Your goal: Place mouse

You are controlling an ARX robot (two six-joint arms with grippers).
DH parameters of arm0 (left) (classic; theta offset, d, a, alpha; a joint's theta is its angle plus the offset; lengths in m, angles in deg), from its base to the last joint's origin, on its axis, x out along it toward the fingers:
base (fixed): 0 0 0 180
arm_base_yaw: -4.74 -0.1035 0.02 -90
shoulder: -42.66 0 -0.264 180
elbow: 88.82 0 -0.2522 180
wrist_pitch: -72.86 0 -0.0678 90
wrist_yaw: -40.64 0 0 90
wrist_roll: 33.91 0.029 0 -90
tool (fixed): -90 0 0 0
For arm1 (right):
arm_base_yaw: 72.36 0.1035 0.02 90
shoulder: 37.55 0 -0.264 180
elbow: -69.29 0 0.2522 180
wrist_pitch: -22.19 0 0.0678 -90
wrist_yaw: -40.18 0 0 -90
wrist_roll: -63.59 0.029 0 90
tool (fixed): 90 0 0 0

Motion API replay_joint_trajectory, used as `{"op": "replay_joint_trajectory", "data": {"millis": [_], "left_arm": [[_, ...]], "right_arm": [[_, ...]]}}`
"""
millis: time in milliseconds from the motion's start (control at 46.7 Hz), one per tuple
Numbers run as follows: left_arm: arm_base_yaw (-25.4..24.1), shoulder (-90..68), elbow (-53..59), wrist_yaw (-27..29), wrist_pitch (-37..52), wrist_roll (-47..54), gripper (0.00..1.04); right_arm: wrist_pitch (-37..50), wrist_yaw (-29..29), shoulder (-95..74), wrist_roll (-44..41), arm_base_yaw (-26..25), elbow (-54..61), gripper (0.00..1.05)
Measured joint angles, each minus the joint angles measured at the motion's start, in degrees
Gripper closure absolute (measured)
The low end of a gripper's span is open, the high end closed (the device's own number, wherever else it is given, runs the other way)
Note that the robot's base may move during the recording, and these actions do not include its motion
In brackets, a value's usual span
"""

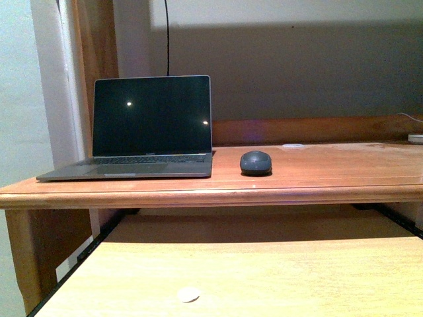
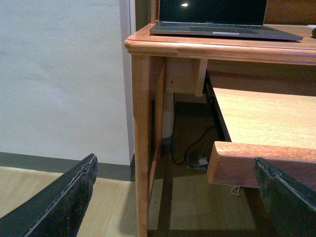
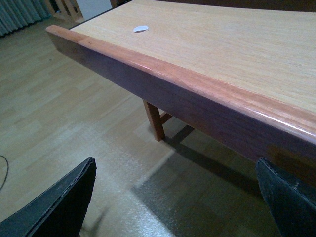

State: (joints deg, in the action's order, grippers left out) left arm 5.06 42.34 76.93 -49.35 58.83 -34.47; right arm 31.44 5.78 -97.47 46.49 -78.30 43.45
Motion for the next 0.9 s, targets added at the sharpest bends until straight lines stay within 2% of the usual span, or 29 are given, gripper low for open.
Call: {"op": "replay_joint_trajectory", "data": {"millis": [150, 385, 407, 514, 642, 899], "left_arm": [[0.00, 0.00, 0.02, 0.00, 0.00, 0.00, 0.08], [0.00, 0.00, 0.00, 0.00, 0.00, 0.00, 0.08], [0.00, 0.00, 0.02, 0.00, 0.00, -0.02, 0.08], [0.00, 0.00, 0.02, 0.00, 0.00, 0.00, 0.08], [0.00, 0.00, 0.02, 0.00, 0.00, 0.00, 0.08], [0.00, 0.00, 0.00, 0.00, 0.00, 0.00, 0.08]], "right_arm": [[12.90, -7.93, -6.12, 7.45, 8.24, 0.13, 0.07], [24.20, -20.94, -19.91, 12.90, 18.47, -6.40, 0.07], [25.40, -23.65, -22.49, 13.68, 19.93, -8.28, 0.07], [27.28, -31.78, -30.27, 15.76, 23.91, -15.50, 0.07], [25.64, -42.40, -38.95, 17.00, 27.17, -26.38, 0.07], [21.79, -55.71, -48.46, 19.52, 29.20, -40.65, 0.07]]}}
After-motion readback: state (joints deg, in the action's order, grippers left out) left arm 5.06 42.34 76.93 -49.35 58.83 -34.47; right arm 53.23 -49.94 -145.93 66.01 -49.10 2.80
